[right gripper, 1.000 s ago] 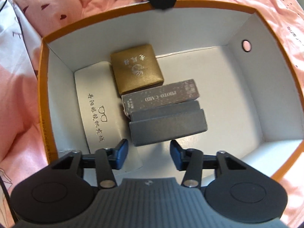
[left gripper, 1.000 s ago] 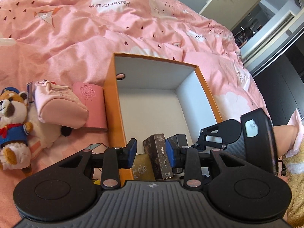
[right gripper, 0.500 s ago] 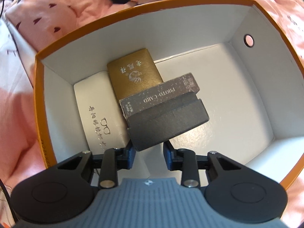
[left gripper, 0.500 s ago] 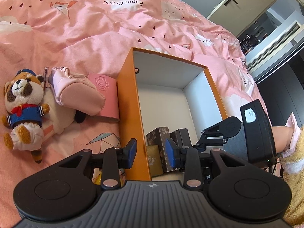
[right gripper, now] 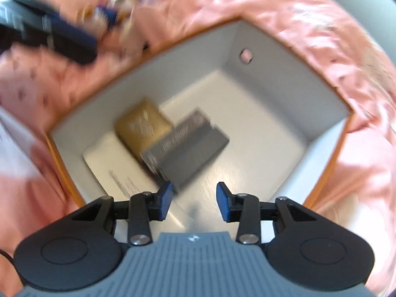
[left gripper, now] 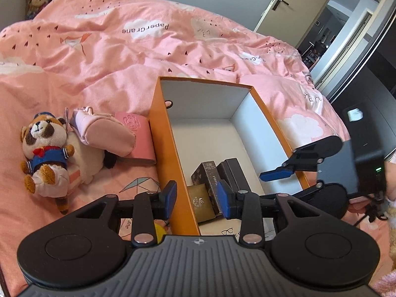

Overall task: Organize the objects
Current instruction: 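Withdraw both grippers from the orange box and move toward the orange ball, then move the right gripper down around the orange knitted ball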

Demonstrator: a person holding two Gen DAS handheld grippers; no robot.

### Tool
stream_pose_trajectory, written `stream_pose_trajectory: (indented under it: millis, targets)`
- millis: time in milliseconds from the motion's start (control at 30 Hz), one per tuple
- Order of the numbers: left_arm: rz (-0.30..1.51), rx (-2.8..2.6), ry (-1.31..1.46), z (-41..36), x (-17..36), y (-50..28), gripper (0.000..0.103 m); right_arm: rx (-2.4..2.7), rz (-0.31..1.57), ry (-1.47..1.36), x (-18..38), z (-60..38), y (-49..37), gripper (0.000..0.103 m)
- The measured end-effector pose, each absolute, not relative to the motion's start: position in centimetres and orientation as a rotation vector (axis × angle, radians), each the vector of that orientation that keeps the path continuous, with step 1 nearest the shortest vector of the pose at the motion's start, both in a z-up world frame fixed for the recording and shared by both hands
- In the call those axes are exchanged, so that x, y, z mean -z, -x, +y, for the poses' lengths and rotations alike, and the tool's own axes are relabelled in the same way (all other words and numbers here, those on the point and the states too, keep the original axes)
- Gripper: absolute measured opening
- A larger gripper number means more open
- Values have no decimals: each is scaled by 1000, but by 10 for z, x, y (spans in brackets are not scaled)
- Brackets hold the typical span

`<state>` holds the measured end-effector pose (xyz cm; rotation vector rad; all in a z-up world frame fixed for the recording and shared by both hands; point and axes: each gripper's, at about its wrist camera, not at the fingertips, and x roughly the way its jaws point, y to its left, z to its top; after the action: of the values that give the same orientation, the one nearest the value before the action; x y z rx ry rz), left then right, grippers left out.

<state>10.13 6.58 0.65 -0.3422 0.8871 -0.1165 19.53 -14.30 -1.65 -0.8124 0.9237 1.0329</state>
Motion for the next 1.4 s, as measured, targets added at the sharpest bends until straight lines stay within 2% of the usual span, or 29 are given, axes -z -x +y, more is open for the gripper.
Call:
stream_pose_trajectory:
  millis: [300, 333, 367, 467, 533, 600, 633, 667, 733, 1000, 1100, 1400]
  targets:
    - [891, 66, 310, 83, -8, -71, 41, -909, 813, 382, -22, -136, -128, 44]
    - [902, 63, 312, 86, -7, -68, 41, -904, 796, 354, -25, -136, -118, 46]
    - [916, 60, 311, 89, -4, -65, 41, -907, 786, 327, -28, -135, -109, 53]
    - [960, 48, 290, 94, 4, -57, 38, -937, 786, 270, -36, -134, -84, 54]
    - [993, 45, 264, 94, 10, -51, 35, -950, 804, 244, -33, -131, -66, 48]
    - [1022, 43, 229, 92, 15, -48, 33, -949, 853, 242, -24, -124, -52, 31]
    - [1035, 47, 212, 91, 18, -47, 33, -934, 886, 238, -18, -122, -48, 26]
    - [1047, 53, 196, 91, 22, -45, 33, -915, 916, 231, -12, -120, -43, 22]
    - [1078, 61, 160, 88, 29, -44, 31, -888, 973, 211, 0, -119, -44, 22]
    - [1202, 68, 42, 81, 56, -34, 30, -718, 1124, 102, 46, -106, -60, 25]
    - [1267, 61, 19, 86, 67, -33, 30, -659, 1160, 37, 57, -102, -64, 37]
    - [1303, 85, 26, 97, 75, -24, 29, -559, 1226, -27, 88, -83, -70, 42]
